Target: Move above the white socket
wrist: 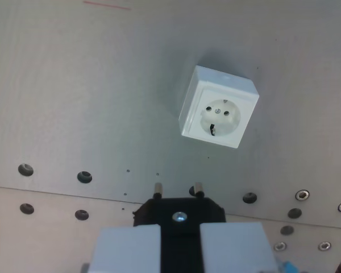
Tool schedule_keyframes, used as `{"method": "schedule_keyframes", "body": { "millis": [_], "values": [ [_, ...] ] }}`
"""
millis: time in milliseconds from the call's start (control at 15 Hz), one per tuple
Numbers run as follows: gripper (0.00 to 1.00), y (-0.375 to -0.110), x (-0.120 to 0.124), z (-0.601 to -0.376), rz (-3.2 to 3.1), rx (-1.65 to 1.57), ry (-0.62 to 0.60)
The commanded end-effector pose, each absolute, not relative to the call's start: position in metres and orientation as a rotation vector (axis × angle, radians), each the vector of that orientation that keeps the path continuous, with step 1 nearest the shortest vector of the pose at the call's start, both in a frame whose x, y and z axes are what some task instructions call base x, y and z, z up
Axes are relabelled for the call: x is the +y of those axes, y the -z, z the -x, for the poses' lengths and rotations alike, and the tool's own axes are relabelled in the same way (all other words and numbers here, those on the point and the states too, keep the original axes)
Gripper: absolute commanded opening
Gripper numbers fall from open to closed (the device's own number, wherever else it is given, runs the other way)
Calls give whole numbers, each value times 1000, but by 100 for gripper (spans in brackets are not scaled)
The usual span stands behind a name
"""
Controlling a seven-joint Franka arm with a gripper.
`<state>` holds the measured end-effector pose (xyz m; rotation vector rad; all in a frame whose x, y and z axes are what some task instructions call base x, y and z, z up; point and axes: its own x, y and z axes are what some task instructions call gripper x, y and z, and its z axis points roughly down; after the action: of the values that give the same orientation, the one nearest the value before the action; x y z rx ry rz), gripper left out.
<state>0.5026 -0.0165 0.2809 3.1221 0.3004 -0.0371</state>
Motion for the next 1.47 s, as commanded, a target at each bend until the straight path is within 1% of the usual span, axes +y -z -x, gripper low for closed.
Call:
{"method": "schedule_keyframes", "body": {
  "millis": [67, 467, 1067, 1467],
  "values": [
    [0, -268, -22, -499, -3114, 209, -95],
    [0, -247, -27, -493, -3112, 133, -134],
    [0, -212, -39, -484, -3112, 35, -120],
    [0, -185, -46, -477, -3106, -29, -149]
  ]
}}
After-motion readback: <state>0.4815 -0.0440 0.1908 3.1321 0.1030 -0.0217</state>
